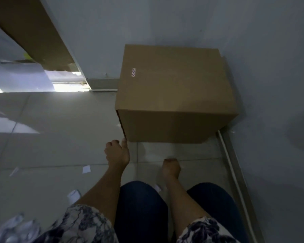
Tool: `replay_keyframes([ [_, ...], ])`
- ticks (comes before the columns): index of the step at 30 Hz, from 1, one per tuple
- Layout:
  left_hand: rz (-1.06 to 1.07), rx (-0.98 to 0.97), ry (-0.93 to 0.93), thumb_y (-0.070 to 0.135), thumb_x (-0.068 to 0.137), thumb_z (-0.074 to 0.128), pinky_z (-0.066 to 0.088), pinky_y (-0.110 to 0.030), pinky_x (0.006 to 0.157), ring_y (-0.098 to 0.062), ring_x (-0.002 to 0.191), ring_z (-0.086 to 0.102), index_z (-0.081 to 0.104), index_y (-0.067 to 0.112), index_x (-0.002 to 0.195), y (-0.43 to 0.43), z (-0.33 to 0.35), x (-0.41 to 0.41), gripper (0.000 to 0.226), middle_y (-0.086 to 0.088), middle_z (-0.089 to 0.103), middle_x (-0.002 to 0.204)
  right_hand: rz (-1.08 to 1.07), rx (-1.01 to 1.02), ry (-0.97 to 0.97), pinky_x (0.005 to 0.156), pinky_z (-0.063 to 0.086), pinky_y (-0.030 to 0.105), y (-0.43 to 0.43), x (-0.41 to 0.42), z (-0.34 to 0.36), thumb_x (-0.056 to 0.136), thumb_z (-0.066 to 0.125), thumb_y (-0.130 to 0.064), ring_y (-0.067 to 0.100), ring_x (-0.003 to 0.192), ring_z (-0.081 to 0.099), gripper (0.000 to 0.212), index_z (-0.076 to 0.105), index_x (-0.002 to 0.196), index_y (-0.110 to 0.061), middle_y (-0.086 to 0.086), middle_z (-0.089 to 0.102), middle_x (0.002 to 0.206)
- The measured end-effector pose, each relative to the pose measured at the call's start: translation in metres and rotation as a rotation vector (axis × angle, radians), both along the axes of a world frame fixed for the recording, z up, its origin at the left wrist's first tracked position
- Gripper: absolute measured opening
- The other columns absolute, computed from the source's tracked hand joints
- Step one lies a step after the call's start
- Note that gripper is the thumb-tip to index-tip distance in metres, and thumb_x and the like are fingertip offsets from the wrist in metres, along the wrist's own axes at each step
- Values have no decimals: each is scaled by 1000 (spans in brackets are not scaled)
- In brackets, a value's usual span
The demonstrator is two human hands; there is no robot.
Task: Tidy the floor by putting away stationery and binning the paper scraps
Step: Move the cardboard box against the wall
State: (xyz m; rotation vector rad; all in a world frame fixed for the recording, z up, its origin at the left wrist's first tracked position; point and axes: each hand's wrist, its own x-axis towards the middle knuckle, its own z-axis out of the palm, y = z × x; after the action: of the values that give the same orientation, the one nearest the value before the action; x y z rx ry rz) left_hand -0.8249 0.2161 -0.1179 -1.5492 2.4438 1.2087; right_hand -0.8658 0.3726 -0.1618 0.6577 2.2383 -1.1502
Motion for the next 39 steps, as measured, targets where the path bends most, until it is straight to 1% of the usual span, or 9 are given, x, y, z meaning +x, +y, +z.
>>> replay_keyframes([
  [5, -219, 37, -206, 34, 97, 41, 33, -45, 105, -38, 126, 37, 42, -2, 133, 32, 82, 53, 51, -23, 39, 138, 216, 45, -78, 69, 42, 23, 16, 44, 106, 98, 37, -11, 26, 91, 58, 26, 57, 108, 1, 7, 58, 100],
  [8, -304, 80, -312, 24, 95, 46, 34, -41, 103, -37, 125, 37, 44, -1, 130, 40, 158, 77, 44, -22, 39, 136, 287, 38, -120, 59, 38, 22, 26, 57, 188, 97, 39, -9, 14, 69, 47, 16, 51, 87, -8, 0, 46, 77],
  [11, -379, 99, -369, 19, 91, 44, 34, -36, 100, -37, 119, 43, 49, 0, 125, 42, 235, 104, 39, -21, 44, 132, 344, 40, -161, 57, 34, 21, 36, 77, 275, 96, 46, -12, 14, 77, 45, 13, 51, 85, -6, -2, 43, 77],
  [14, -416, 103, -399, 21, 87, 42, 35, -34, 99, -35, 117, 47, 55, 1, 119, 42, 307, 131, 40, -20, 49, 127, 426, 85, -165, 51, 30, 14, 33, 96, 347, 97, 43, -10, 4, 57, 33, 38, 34, 60, -17, -5, 35, 66],
  [17, -413, 94, -405, 12, 88, 48, 38, -35, 98, -35, 119, 46, 57, 3, 118, 36, 365, 148, 32, -18, 50, 126, 478, 121, -151, 73, 34, 19, 23, 115, 397, 95, 47, -9, 0, 60, 37, 41, 36, 58, -22, -7, 39, 66],
  [20, -489, 73, -421, 27, 87, 34, 37, -31, 98, -32, 119, 47, 55, 4, 120, 31, 404, 165, 45, -17, 50, 129, 504, 151, -133, 88, 42, 28, 14, 140, 423, 95, 51, -16, 19, 94, 57, 27, 49, 67, -16, 8, 60, 87],
  [25, -631, 49, -357, 33, 75, 24, 38, -30, 98, -31, 122, 45, 51, 2, 125, 10, 436, 208, 64, -18, 49, 131, 401, 133, -143, 93, 44, 30, -8, 191, 471, 94, 42, -12, 29, 116, 55, 32, 57, 120, -3, 14, 60, 121],
  [29, -829, -45, -350, 21, 93, 41, 37, -32, 101, -31, 126, 42, 46, 3, 130, -18, 448, 276, 41, -17, 46, 135, 360, 119, -51, 111, 33, 30, -31, 278, 488, 96, 41, -12, 28, 131, 45, 46, 40, 141, -4, 14, 44, 145],
  [39, -1131, -110, -450, 21, 95, 40, 34, -36, 105, -33, 128, 39, 42, 5, 133, -72, 457, 472, 42, -17, 41, 139, 220, 216, -13, 97, 28, 21, -60, 494, 516, 95, 43, -11, 26, 127, 48, 38, 52, 130, -1, 15, 53, 137],
])
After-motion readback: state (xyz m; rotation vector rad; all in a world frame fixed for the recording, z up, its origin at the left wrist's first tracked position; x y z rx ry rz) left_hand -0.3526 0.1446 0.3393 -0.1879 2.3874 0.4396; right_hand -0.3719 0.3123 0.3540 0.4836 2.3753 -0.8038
